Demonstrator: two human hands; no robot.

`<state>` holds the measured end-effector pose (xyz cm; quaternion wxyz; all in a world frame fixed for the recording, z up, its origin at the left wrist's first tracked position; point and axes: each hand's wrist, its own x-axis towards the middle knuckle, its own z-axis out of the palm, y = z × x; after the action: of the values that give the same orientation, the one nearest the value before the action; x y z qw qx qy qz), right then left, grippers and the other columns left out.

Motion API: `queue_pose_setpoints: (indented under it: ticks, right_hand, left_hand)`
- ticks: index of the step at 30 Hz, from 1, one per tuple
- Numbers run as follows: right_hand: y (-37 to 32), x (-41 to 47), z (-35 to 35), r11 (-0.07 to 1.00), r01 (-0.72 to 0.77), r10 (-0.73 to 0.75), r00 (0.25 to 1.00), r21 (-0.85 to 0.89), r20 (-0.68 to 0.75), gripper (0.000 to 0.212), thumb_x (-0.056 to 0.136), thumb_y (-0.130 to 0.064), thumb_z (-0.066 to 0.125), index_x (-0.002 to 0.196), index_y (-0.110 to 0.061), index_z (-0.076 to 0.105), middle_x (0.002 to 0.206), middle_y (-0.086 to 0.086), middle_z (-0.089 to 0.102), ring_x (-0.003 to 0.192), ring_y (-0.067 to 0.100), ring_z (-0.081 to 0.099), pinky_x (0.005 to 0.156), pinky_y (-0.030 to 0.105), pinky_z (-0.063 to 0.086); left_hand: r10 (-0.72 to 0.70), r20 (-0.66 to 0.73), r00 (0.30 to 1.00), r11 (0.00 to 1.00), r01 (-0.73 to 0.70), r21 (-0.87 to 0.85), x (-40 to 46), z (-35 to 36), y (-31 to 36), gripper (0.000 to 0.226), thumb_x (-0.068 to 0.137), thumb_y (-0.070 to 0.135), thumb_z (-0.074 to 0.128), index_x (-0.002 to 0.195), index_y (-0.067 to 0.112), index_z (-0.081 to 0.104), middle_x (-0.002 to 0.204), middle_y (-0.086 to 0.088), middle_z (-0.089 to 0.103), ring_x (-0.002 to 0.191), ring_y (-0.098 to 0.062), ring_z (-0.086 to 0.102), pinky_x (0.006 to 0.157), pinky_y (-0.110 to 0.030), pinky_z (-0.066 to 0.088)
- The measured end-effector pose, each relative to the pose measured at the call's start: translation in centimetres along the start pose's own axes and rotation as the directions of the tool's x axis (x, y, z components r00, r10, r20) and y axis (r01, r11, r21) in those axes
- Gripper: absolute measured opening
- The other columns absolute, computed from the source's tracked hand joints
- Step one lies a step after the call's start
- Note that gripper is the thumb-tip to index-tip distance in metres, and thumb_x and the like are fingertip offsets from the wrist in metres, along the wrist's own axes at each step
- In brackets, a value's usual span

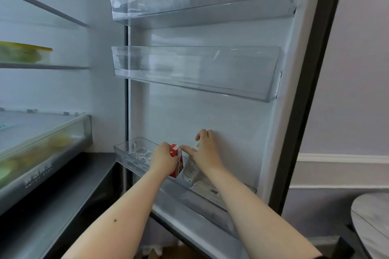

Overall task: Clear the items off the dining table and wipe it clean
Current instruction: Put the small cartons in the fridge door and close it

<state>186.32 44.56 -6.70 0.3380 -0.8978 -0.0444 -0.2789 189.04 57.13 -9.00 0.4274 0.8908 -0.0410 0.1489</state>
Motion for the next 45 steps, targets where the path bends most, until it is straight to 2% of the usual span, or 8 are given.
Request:
queue_pose_setpoints:
  ticks: [5,13,20,28,31,35,38,45]
  right_hand:
    - [1.8,1.0,1.5,0.995,0.029,-0.017,0.993,-0.100,0.120,0.051,0.080,-0.047,0.067,0.104,-0.007,0.047,0.105,0.004,0.043,0.089,0.017,0.043,0.072,0.024,0.033]
    - [2.3,2.6,-0.5,0.984,0.001,0.062,0.938,-0.180,0.342,0.060,0.076,-0.019,0.068,0.127,-0.008,0.040,0.128,0.008,0.038,0.117,0.020,0.040,0.087,0.020,0.032]
    - [1.9,2.9,-1.1,0.989,-0.144,0.150,0.903,-0.044,0.404,0.071,0.077,-0.013,0.071,0.135,-0.012,0.031,0.125,0.009,0.045,0.092,0.017,0.052,0.070,0.020,0.043]
    - [2.2,2.3,-0.5,0.986,-0.162,0.162,0.916,-0.031,0.367,0.086,0.075,-0.010,0.071,0.145,-0.014,0.021,0.141,0.012,0.036,0.120,0.023,0.047,0.099,0.028,0.041]
    - [2.1,1.7,-1.4,0.990,-0.131,0.142,0.935,-0.054,0.326,0.090,0.075,-0.013,0.072,0.147,-0.013,0.019,0.147,0.011,0.030,0.134,0.023,0.034,0.108,0.030,0.032]
    - [2.1,0.2,-2.7,0.983,-0.155,0.171,0.965,-0.097,0.198,0.077,0.076,-0.018,0.071,0.141,-0.009,0.029,0.142,0.009,0.034,0.133,0.022,0.035,0.109,0.030,0.031]
    - [2.4,-1.4,-3.7,0.948,-0.224,0.235,0.972,-0.226,0.020,0.038,0.082,-0.018,0.060,0.116,-0.009,0.048,0.118,0.007,0.049,0.105,0.021,0.051,0.090,0.032,0.045]
    - [3.2,-6.2,-5.8,0.805,-0.367,0.437,0.898,-0.465,0.047,0.024,0.087,-0.018,0.052,0.102,-0.011,0.070,0.109,0.011,0.068,0.105,0.028,0.061,0.082,0.028,0.047]
  left_hand:
    - [0.042,0.063,0.997,0.998,-0.046,0.053,1.4,1.0,-1.0,0.018,0.086,0.021,0.059,0.093,0.004,0.056,0.086,-0.009,0.061,0.073,-0.022,0.057,0.054,-0.026,0.044]
    - [0.086,0.138,0.987,0.993,-0.095,0.063,2.5,1.4,-1.1,0.020,0.079,0.022,0.069,0.088,0.006,0.062,0.083,-0.008,0.064,0.076,-0.023,0.060,0.067,-0.031,0.048]
    - [0.050,0.306,0.951,0.993,-0.080,0.089,3.2,0.9,-0.6,0.027,0.079,0.022,0.069,0.096,0.002,0.064,0.083,-0.008,0.063,0.080,-0.025,0.061,0.073,-0.033,0.050]
    - [0.012,0.379,0.925,0.988,-0.070,0.138,2.8,0.7,-0.3,0.017,0.076,0.001,0.060,0.091,0.006,0.053,0.087,-0.011,0.057,0.080,-0.025,0.054,0.068,-0.032,0.047]
    - [-0.013,0.351,0.936,0.985,-0.048,0.165,2.5,0.7,0.0,0.046,0.078,0.004,0.062,0.121,0.003,0.043,0.113,-0.017,0.056,0.094,-0.030,0.058,0.078,-0.037,0.053]
    - [0.106,0.105,0.989,0.988,-0.116,0.098,0.6,0.7,0.7,0.042,0.078,0.003,0.060,0.116,0.004,0.040,0.116,-0.014,0.051,0.100,-0.033,0.056,0.077,-0.039,0.048]
    - [0.329,-0.052,0.943,0.939,-0.320,0.130,-1.4,0.7,1.2,0.017,0.081,0.003,0.051,0.096,0.008,0.045,0.100,-0.010,0.053,0.085,-0.032,0.055,0.063,-0.035,0.038]
    - [0.385,0.375,0.843,0.821,-0.498,0.277,-5.4,2.9,1.8,0.037,0.089,0.006,0.047,0.124,0.012,0.053,0.127,-0.009,0.054,0.115,-0.025,0.053,0.093,-0.035,0.049]
